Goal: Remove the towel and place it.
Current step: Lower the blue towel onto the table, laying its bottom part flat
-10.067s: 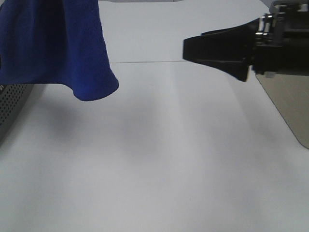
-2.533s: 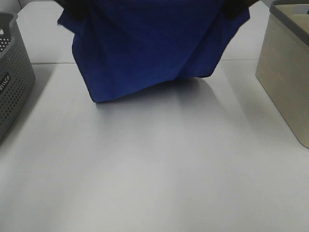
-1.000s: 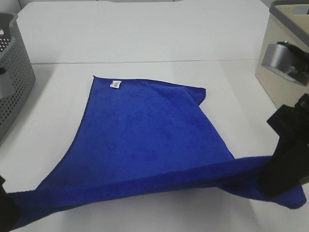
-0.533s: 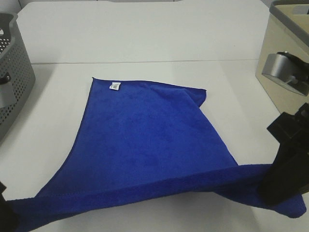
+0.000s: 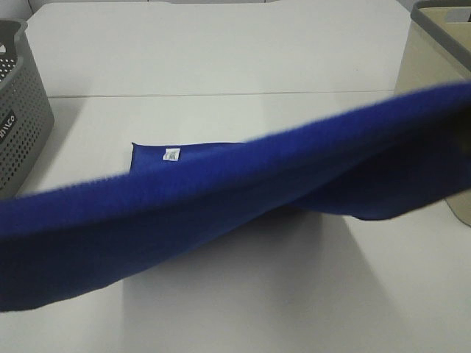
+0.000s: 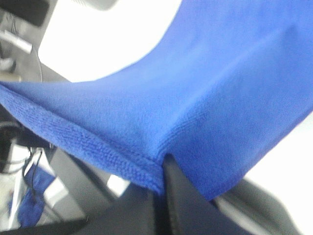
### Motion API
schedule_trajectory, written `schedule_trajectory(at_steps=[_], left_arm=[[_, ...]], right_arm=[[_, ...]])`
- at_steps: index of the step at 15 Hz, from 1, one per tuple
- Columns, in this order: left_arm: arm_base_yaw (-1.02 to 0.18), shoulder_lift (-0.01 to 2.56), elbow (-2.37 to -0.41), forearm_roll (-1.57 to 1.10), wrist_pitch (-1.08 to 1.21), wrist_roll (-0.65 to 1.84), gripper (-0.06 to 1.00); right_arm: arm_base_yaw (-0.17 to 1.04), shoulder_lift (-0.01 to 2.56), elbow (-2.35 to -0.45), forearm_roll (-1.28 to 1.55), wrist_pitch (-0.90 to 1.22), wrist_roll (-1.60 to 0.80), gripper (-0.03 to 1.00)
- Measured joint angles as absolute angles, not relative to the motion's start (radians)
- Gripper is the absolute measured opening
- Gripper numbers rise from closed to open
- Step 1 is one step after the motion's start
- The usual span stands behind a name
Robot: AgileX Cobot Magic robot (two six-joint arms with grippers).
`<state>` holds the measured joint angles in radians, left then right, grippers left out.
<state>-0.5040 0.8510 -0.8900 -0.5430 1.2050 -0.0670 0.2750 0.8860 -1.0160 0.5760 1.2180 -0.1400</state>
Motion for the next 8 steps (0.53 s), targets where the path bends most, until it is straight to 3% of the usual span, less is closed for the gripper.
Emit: schedule_trajectory(at_steps=[3,8], left_arm=[[-0.505,0.794,-1.137,-0.461,1.170,-0.067,0.00],[-0.516,0.958,-1.313,-0.068,1.147,-0.064,0.00]], right_arm=[[0.278,0.907,-1.338,0.508,1.231,-0.183,0.02],[0.290,1.141,-1.492,0.449,1.211,-0.307,0.02]])
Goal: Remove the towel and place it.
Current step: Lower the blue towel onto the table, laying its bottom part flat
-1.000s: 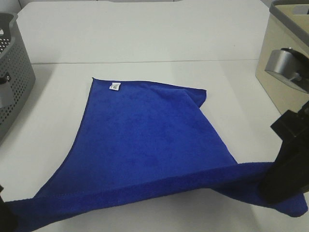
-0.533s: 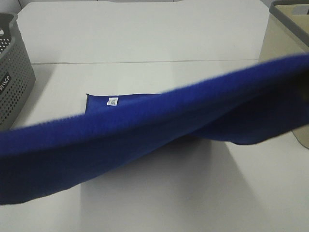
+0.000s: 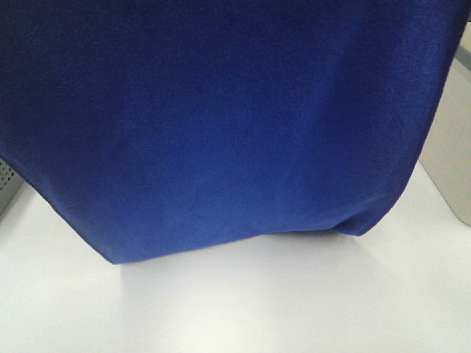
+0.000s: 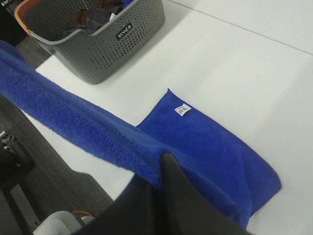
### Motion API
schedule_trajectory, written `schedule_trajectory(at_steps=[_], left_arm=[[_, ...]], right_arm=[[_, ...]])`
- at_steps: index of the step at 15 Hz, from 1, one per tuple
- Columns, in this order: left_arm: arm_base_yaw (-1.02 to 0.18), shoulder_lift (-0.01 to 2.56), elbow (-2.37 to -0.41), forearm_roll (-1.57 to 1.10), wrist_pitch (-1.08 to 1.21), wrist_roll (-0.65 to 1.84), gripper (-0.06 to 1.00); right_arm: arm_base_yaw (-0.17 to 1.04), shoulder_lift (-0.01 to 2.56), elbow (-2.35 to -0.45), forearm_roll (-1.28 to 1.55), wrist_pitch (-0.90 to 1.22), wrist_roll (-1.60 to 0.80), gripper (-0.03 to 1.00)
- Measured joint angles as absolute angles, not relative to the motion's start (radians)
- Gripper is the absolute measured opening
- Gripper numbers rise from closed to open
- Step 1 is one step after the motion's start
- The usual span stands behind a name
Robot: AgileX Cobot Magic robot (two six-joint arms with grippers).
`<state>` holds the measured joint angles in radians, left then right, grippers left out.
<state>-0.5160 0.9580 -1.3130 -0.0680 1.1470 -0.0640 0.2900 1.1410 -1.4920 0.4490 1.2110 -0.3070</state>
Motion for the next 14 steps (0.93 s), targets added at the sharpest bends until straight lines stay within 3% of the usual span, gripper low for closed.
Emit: schedule_trajectory(at_steps=[4,8,10,13,14], left_arm=[[-0.514,1.268,-1.423,0.345,0.985,-0.044,0.00],[-0.392,1.563,-1.643,0.512,0.711,-0.068,0.00],[-0.322,1.753,-1.857,0.542,0.583,-0.088,0.00],[-0.292,2.052,-2.390,0.564,0.483,-0.098,0.00],[-0.292,2.111,-2.516,0.555,0.477,-0.098,0.00]], right_arm=[[0.292,1.454,-1.661,0.352,0.945,-0.388,0.02],[0.292,1.764,-1.948,0.263,0.639,-0.426,0.02],[0.291,1.939,-2.182,0.248,0.486,-0.430,0.02],[0.277,2.165,-2.629,0.278,0.332,-0.438,0.02],[0.272,2.187,-2.691,0.290,0.327,-0.442,0.02]])
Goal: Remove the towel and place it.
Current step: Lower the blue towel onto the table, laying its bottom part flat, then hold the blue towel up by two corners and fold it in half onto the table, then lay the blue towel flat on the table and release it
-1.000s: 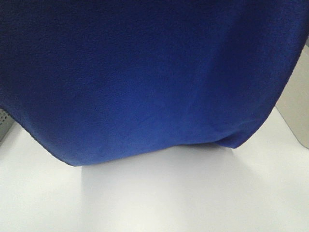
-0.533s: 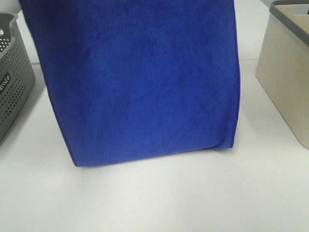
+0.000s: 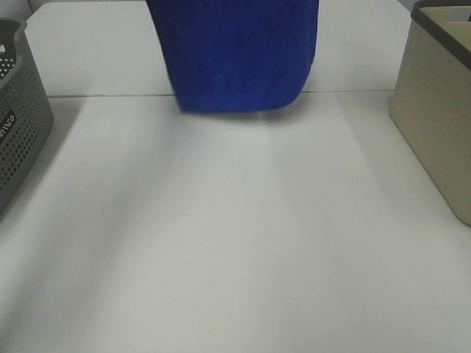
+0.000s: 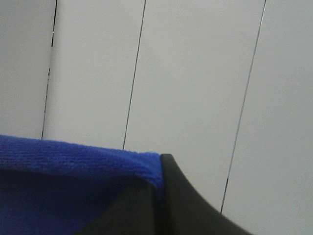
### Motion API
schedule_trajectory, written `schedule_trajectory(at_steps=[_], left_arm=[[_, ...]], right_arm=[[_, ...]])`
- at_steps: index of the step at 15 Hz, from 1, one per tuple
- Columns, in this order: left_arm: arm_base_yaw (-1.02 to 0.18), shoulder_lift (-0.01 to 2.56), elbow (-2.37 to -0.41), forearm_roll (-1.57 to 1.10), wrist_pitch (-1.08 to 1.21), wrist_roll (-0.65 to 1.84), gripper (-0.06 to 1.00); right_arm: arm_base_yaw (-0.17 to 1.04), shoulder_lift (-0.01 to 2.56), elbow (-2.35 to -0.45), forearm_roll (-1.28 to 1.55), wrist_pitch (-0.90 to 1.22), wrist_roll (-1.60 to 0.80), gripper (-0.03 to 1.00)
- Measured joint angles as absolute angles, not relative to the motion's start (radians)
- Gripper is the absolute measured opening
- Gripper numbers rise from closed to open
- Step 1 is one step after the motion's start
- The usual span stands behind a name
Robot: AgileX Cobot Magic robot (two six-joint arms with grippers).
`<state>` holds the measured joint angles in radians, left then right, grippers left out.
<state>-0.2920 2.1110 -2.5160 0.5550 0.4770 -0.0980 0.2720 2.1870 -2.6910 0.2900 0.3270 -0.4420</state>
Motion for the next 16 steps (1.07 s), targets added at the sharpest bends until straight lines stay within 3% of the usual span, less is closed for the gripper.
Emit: schedule_trajectory(at_steps=[5,9,11,16], left_arm=[[-0.298,2.198,-2.587,0.432,0.556,-0.036,0.00],[-0.332,2.233,-2.572,0.219,1.135,0.107,0.00],[-0.354,2.228,-2.553,0.190,1.210,0.109,0.00],[-0.363,2.068,-2.162,0.121,1.211,0.094,0.00]], right_arm=[[0.195,2.236,-2.604,0.351,0.443,-0.456,0.02],[0.157,2.260,-2.537,0.344,0.954,-0.455,0.02],[0.154,2.259,-2.536,0.335,1.180,-0.455,0.02],[0.153,2.151,-2.296,0.311,1.215,-0.428,0.02]])
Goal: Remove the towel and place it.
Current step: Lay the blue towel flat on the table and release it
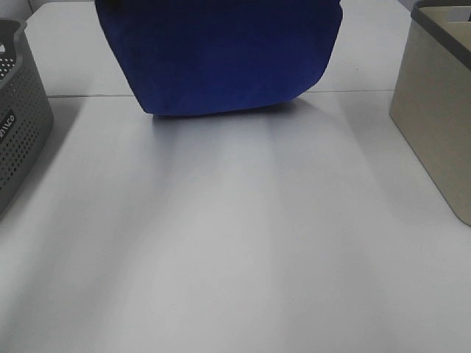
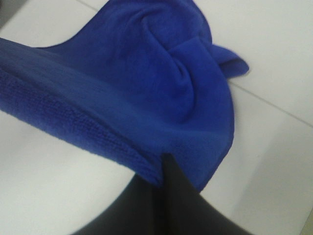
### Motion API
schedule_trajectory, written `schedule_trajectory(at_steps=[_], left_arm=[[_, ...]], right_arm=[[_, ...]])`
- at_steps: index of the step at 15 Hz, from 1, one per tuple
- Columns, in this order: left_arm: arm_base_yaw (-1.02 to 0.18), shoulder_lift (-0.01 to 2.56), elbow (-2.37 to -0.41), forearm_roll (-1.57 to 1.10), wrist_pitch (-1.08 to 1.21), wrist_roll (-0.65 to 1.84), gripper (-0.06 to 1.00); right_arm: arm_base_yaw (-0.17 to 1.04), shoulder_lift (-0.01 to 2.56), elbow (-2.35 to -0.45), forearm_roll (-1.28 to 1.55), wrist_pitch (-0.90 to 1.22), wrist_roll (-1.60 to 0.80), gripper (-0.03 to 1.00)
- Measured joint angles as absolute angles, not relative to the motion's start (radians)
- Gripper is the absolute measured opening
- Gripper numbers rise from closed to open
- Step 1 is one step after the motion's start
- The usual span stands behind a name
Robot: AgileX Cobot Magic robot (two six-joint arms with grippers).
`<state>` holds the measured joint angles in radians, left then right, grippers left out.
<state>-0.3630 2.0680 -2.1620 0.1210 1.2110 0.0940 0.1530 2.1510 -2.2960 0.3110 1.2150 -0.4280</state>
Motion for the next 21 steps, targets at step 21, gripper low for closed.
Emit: schedule_trajectory(at_steps=[21], left_arm=[[-0.398,1.471,-1.221,-0.236,1.153,0.079,0.00]], right_arm=[[0.170,1.489,-1.260,0.380,1.220,-0.313,0.02]])
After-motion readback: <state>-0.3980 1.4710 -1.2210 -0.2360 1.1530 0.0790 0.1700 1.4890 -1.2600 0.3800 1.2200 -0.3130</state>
